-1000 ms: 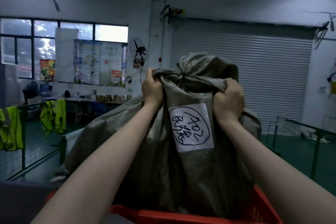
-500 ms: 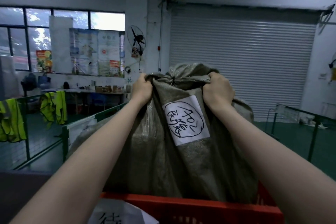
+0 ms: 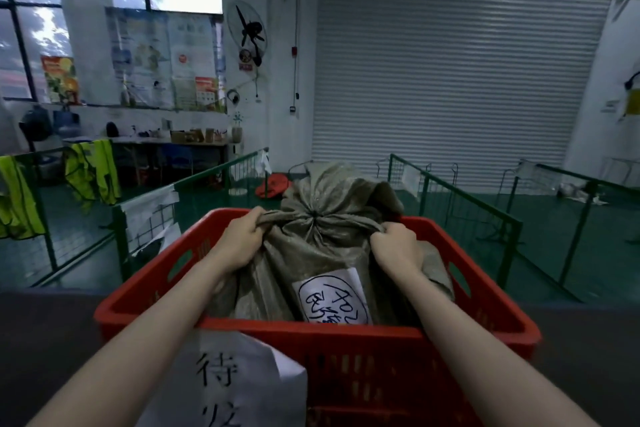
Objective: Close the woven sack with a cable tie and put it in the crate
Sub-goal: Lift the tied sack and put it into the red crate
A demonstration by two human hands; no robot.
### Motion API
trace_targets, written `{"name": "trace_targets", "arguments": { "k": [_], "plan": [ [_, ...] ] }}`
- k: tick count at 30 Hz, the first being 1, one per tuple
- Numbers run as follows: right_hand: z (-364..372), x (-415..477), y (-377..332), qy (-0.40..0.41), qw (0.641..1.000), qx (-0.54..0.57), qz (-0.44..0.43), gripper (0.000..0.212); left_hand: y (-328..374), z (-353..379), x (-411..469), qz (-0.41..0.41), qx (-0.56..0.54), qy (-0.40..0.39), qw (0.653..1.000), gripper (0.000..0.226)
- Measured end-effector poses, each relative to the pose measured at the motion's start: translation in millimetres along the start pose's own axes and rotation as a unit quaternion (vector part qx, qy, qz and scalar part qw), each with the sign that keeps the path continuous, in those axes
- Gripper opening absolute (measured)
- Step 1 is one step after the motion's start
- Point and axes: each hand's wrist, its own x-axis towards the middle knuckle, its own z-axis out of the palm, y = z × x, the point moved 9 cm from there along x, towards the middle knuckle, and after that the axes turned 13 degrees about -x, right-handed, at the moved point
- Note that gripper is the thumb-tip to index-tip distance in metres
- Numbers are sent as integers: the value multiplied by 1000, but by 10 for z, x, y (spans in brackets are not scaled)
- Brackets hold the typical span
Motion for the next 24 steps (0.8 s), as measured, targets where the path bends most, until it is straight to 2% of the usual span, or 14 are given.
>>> {"name": "trace_targets", "arguments": {
  "k": [3,5,7,8,11,12,14,17,20,24],
  "plan": [
    [-43,-42,233,-10,998,21,51,22,177,134,-108,24,6,-26,999,19],
    [-37,-99,269,-23,999,-14,41,27,229,165,-196,17,9,-25,1000,27],
    [0,-186,245,-27,997,-69,10,28,188,215,-271,-9,25,-46,999,18],
    [25,-248,235,-30,995,-91,-7,29,134,262,-343,-38,41,-73,996,14],
    [48,-337,215,-35,992,-118,-36,37,-73,457,-618,-120,122,-200,965,33],
    [29,-358,206,-34,991,-127,-41,39,-105,472,-686,-132,140,-219,956,38],
    [11,-422,162,-30,986,-153,-67,39,-65,389,-771,-144,143,-204,958,46],
    [-8,-517,104,-27,987,-130,-89,54,170,174,-745,-147,28,-121,981,67],
    [-79,-616,59,-18,995,-46,-86,62,503,-12,-728,-104,-48,-69,991,57],
    [-412,-748,-34,33,993,75,-82,42,825,-79,-798,-63,-47,-73,994,44]
  ]
}}
